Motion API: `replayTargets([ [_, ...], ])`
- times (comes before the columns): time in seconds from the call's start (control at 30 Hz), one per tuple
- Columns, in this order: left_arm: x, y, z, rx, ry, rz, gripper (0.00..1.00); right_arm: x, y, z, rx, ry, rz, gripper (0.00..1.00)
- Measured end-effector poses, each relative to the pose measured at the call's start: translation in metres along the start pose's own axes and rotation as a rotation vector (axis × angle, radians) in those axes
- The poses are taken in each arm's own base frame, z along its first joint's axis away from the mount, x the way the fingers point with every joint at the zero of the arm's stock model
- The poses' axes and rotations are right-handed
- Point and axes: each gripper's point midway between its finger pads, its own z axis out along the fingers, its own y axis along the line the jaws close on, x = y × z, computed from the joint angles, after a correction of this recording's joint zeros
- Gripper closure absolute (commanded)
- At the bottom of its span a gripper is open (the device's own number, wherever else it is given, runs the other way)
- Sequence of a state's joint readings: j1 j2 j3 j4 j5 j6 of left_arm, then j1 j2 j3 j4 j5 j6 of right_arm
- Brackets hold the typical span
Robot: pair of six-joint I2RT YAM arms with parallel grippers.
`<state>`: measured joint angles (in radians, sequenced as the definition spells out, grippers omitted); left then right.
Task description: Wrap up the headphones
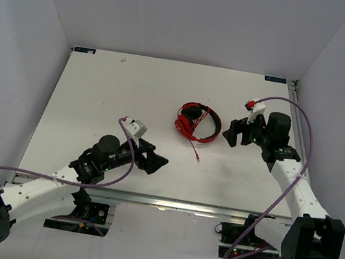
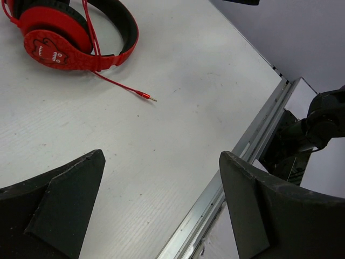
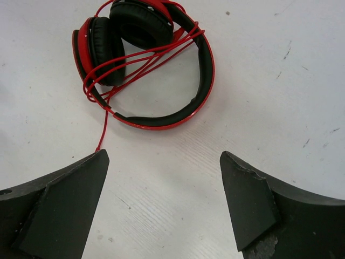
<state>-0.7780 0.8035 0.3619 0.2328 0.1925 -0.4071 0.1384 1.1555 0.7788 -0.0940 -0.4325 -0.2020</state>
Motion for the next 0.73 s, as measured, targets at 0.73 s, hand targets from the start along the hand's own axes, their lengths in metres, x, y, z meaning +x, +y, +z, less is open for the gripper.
replayTargets([
  [0.73,-0.031,0.018,-0.046,-0.211,-0.055,0.001,0.02,-0.024,-0.006,-0.067,0.244,-0.14,0.065,0.1],
])
